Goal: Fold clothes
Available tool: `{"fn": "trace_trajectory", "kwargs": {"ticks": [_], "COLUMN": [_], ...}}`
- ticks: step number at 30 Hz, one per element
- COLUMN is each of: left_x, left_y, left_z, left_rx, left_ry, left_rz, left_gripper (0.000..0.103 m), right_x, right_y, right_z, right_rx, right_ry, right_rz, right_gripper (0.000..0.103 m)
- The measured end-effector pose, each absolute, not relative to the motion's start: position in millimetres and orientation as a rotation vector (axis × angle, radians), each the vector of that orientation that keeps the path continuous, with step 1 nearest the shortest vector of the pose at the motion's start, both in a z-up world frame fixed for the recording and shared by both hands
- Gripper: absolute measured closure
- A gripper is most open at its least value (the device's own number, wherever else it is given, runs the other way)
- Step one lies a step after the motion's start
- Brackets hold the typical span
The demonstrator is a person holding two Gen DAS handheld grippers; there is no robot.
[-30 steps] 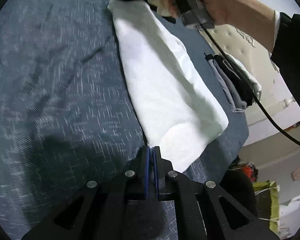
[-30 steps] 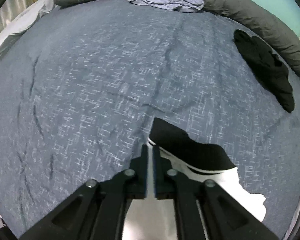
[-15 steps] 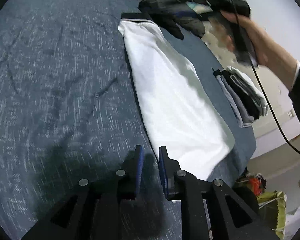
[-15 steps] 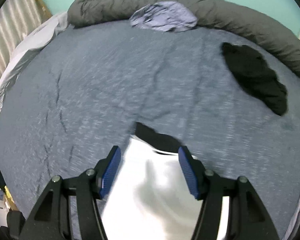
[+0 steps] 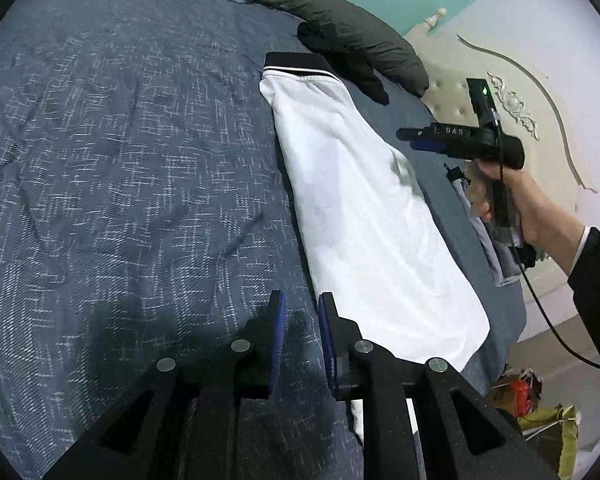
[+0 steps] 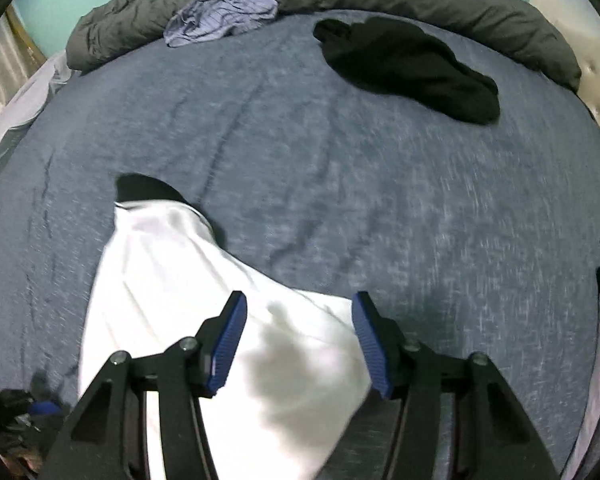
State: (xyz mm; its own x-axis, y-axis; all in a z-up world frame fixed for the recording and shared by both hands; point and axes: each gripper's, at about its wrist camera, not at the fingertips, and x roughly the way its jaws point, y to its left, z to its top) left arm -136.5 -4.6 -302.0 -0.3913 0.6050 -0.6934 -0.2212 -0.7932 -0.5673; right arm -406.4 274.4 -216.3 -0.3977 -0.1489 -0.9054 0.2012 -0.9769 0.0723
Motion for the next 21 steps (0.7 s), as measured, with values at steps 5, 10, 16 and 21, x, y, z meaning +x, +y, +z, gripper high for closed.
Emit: {"fn": "trace_trajectory", "kwargs": {"ticks": [5,10,16,21], "left_x": [-139,-143,-146,-149], "left_y": [0,2,4,6], "left_z": [-304,-306,-308,-309], "left_rx": [-1.332,-1.34,-1.351,-1.354], "left_ry": [-0.512,-0.512,-0.507,-0.503], "left_rz": [2.195,2.192,2.186,2.184], "left_gripper": [0.085,0.085,0.085,0.085], "right_x": [-406,-403,-410,-418], "right_y": [283,286,300,308], "right_z": [-233,-238,-230,-239], "right_rx": [1.593,1.564,1.519,1.587], "right_ry": [0.095,0.12,0.058,-0.016], "right_rz": [-2.426,-2.428,-2.549,-2.6], "right_gripper": [0.067,0.1,0.102,0.102]}}
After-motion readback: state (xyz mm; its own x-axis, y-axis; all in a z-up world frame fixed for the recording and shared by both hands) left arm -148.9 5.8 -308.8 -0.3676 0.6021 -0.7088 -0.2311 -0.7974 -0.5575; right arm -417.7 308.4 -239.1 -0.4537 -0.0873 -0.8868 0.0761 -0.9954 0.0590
